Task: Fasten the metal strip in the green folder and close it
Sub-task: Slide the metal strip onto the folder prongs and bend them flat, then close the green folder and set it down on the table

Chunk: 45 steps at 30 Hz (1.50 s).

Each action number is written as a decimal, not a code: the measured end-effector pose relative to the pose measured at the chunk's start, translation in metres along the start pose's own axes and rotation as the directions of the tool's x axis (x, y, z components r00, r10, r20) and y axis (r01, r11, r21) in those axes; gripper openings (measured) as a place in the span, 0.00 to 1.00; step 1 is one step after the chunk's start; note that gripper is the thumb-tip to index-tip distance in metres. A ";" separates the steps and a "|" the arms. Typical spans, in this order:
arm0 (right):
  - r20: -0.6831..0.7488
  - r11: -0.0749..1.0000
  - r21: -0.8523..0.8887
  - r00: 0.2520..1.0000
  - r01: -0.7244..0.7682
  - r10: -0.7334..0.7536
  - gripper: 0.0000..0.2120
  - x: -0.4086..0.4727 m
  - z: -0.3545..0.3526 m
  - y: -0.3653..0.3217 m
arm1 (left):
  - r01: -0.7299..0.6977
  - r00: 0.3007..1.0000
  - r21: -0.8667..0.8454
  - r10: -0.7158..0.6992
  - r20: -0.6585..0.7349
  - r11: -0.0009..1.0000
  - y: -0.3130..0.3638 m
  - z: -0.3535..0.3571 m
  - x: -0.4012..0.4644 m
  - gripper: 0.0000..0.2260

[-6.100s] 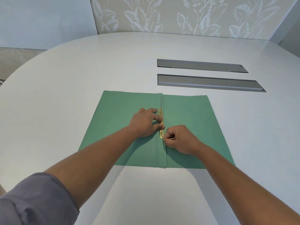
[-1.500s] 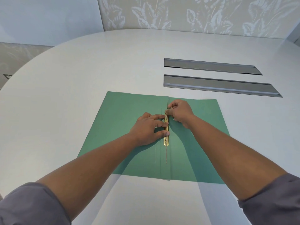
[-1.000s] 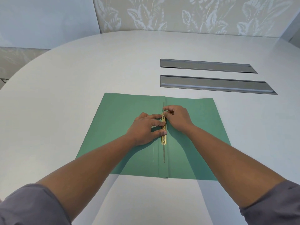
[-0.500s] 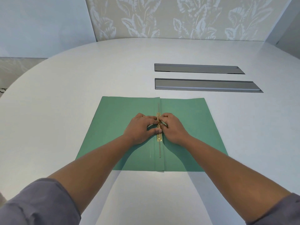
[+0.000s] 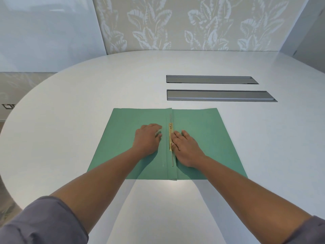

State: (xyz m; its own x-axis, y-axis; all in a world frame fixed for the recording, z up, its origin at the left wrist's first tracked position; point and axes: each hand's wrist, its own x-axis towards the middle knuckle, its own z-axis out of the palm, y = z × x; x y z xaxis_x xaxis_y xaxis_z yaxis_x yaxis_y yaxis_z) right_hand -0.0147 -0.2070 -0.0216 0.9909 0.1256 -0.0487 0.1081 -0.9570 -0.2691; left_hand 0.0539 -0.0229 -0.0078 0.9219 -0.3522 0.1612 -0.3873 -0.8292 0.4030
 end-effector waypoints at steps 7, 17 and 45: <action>-0.041 1.000 -0.011 0.999 -0.004 0.004 0.26 -0.007 0.002 -0.004 | 0.509 0.861 0.040 -0.508 -0.017 0.860 -0.046 -0.037 -0.011 0.27; -0.139 1.000 0.027 0.990 0.006 -0.002 0.23 -0.013 0.004 -0.008 | 0.761 0.648 -0.024 -0.756 0.093 0.648 -0.071 -0.066 -0.018 0.44; -0.169 1.000 0.026 0.986 0.015 -0.010 0.24 -0.010 0.010 -0.005 | 0.578 0.800 0.155 -0.593 0.085 0.801 -0.041 -0.166 0.007 0.28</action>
State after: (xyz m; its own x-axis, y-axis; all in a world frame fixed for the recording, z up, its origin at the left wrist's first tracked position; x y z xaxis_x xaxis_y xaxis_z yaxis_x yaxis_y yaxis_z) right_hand -0.0263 -0.2008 -0.0290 0.9891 0.0892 0.1171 0.1203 -0.9480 -0.2947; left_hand 0.0780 0.0806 0.1265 0.9670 0.1735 -0.1863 0.2211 -0.9352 0.2766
